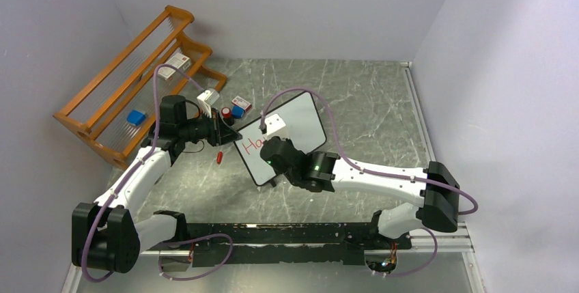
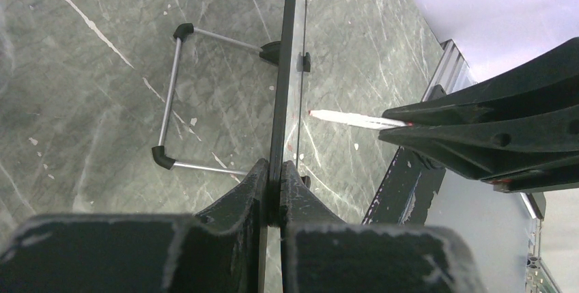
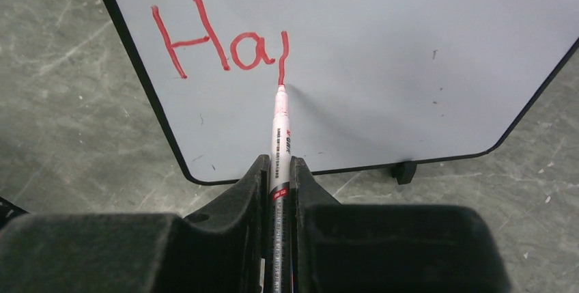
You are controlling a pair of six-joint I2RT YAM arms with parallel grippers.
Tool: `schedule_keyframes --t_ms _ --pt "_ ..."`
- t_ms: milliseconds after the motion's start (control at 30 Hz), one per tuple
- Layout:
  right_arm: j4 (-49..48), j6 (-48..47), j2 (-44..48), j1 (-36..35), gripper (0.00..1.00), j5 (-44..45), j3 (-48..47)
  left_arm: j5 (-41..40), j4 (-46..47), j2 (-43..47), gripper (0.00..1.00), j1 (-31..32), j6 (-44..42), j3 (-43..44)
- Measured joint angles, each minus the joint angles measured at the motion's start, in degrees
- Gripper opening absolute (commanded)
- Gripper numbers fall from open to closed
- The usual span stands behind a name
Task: Write a sentence on the whiteboard
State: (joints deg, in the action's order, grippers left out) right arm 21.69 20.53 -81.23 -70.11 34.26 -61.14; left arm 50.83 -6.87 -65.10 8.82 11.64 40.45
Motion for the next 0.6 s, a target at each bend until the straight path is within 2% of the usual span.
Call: schedule_keyframes --t_ms 600 --pt "-4.9 -3.5 0.5 1.3 0.00 2.2 -0.6 0.0 0.0 0.0 0.05 0.0 0.0 0.0"
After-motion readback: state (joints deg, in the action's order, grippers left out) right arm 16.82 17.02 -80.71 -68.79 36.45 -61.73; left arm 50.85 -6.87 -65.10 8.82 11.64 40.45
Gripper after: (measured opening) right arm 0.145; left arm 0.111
